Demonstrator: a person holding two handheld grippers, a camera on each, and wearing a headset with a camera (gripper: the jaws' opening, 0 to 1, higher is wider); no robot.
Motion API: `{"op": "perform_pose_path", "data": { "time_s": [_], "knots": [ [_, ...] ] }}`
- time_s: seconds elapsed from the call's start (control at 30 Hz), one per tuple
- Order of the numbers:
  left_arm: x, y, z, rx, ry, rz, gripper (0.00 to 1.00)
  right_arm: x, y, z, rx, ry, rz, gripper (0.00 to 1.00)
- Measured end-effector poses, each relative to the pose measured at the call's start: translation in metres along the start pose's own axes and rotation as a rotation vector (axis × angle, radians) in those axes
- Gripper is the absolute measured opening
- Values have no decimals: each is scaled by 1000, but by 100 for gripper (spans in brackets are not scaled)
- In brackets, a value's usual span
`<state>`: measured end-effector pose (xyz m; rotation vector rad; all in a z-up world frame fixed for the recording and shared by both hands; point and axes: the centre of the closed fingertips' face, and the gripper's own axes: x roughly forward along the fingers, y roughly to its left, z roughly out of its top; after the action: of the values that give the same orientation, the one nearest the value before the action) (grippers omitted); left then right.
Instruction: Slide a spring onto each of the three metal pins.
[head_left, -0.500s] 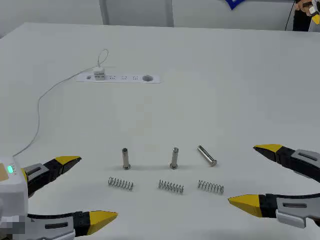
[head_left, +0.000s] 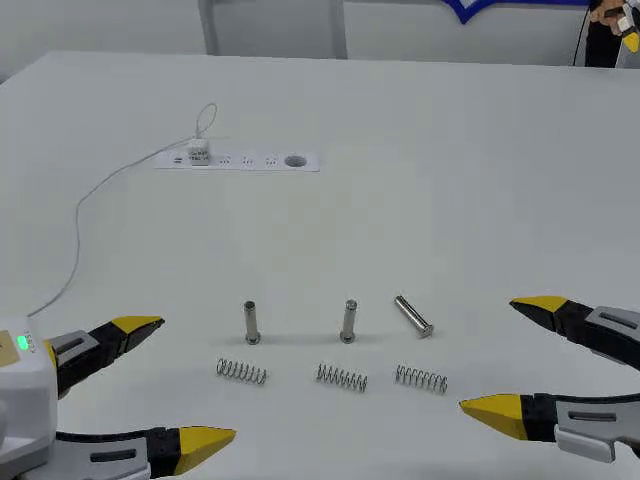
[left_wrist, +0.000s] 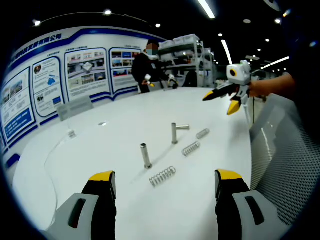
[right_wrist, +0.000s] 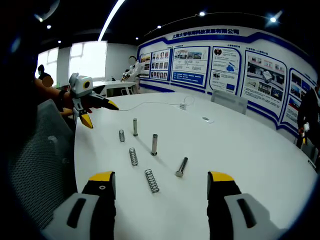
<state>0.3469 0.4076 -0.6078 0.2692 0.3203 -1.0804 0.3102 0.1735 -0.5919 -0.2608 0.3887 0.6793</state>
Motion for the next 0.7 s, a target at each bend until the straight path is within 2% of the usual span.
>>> {"op": "perform_pose_path", "data": {
  "time_s": [0.7],
  "knots": [
    [-1, -2, 0, 2, -4, 8, 82, 4, -2, 2, -6, 13, 8, 75]
  ]
}}
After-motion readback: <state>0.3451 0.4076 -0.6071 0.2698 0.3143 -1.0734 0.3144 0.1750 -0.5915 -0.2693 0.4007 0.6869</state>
